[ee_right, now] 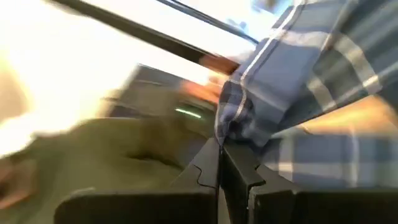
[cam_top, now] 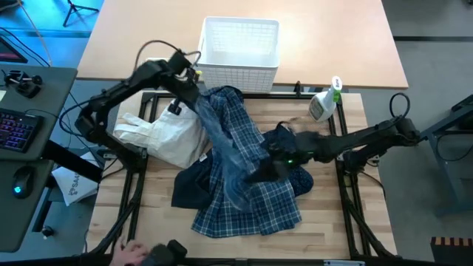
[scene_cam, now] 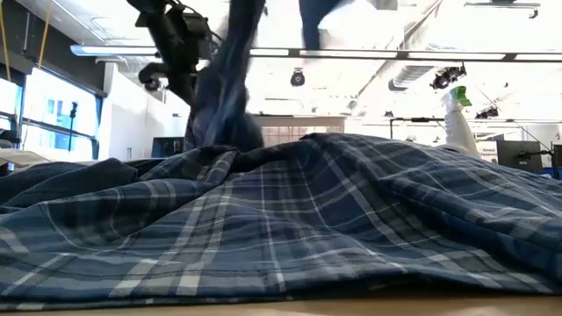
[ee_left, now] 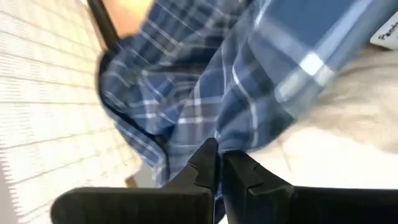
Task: Fold laundry
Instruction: Fold the blue plaid flannel shirt
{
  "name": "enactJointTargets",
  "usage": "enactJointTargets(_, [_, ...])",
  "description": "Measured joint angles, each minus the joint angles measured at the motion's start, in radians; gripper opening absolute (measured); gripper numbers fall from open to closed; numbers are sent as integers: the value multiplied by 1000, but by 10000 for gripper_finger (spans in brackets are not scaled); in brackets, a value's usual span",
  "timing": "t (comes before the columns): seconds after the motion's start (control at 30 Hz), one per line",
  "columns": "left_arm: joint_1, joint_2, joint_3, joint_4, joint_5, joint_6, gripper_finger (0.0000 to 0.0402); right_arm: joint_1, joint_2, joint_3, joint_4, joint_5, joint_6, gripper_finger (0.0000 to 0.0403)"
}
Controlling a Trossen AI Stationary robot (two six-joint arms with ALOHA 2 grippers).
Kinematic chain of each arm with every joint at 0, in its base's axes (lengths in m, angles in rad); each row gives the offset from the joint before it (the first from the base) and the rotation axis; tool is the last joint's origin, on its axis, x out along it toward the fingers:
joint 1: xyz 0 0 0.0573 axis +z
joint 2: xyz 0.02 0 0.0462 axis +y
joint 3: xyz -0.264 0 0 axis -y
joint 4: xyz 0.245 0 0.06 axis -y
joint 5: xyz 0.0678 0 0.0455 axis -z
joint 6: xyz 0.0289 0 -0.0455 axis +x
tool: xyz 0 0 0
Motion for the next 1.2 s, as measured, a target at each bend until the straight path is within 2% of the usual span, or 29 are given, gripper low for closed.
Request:
enactJointTargets(0.1, [59, 11, 37, 4, 101, 64, 0, 28, -2, 0, 247, 146, -170, 0])
enactJointTargets(0.17, [102, 38, 48, 15, 157, 99, 0, 34, -10, 1, 270, 275, -243, 0])
enactJointTargets(0.27, [146, 98, 50, 39, 190, 127, 0, 36, -14, 1, 147, 488, -177, 0])
enactJointTargets(0.37, [155, 168, 50, 60, 201, 125, 0, 33, -13, 1, -90, 585, 47, 0])
enactJointTargets(0.5, [136, 237, 50, 61, 240, 125, 0, 28, -13, 1, -427, 560, 377, 0])
enactJointTargets(0.6, [94, 264, 50, 77, 239, 125, 0, 29, -6, 1, -605, 465, 536, 0])
enactJointTargets(0.67, [63, 267, 50, 90, 234, 125, 0, 36, 11, 1, -660, 357, 591, 0])
enactJointTargets(0.73, [31, 261, 50, 99, 194, 127, 0, 47, 48, 1, -612, 232, 620, 0])
enactJointTargets(0.83, [-7, 238, 50, 128, 68, 128, 0, 75, 117, 2, -302, 84, 628, 0])
enactJointTargets(0.93, [-31, 215, 50, 170, -5, 139, 0, 107, 200, 51, 184, 103, 506, 0])
enactJointTargets(1.0, [-43, 200, 51, 224, 14, 145, 0, 115, 220, 82, 413, 168, 331, 0])
enactJointTargets(1.07, [-47, 199, 52, 293, 65, 140, 0, 113, 198, 85, 407, 226, 239, 0])
enactJointTargets(1.13, [-46, 211, 48, 363, 112, 119, 0, 114, 170, 61, 236, 249, 236, 0])
enactJointTargets(1.2, [-63, 231, 46, 419, 135, 109, 0, 115, 161, 28, -6, 259, 308, 0])
